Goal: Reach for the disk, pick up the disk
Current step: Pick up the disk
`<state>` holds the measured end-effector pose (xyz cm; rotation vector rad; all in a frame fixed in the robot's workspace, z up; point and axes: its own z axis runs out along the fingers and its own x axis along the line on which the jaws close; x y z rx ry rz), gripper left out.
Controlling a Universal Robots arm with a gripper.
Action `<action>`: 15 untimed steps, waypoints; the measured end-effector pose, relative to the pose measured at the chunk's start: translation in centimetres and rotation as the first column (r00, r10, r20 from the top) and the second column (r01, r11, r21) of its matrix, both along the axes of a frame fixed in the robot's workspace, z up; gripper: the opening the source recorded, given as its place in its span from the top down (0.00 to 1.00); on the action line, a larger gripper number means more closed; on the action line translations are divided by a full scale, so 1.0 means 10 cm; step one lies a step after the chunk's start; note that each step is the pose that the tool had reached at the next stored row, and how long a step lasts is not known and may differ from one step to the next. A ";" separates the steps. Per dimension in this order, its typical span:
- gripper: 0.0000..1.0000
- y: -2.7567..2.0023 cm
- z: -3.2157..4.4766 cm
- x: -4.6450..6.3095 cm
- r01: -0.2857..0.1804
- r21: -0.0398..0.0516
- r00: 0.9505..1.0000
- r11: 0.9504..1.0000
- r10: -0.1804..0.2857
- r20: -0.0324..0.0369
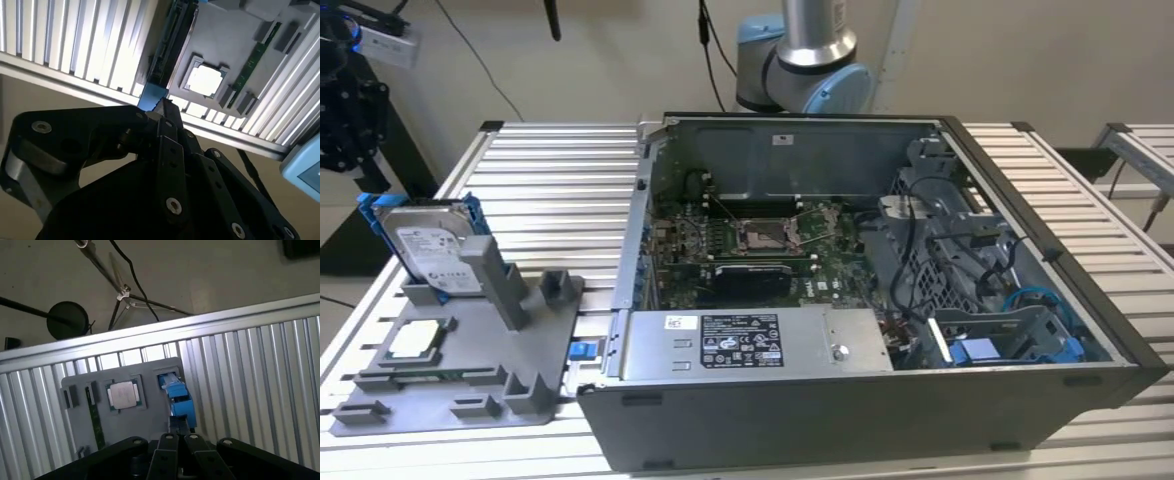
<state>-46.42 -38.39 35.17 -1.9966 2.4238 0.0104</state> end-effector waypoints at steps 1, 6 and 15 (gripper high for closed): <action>1.00 0.000 0.000 0.00 0.000 0.000 1.000 1.000 0.000 0.000; 0.00 0.019 -0.025 0.00 -0.001 0.000 1.000 1.000 0.001 0.000; 0.00 0.082 -0.189 0.01 -0.059 -0.002 0.998 0.998 0.059 0.000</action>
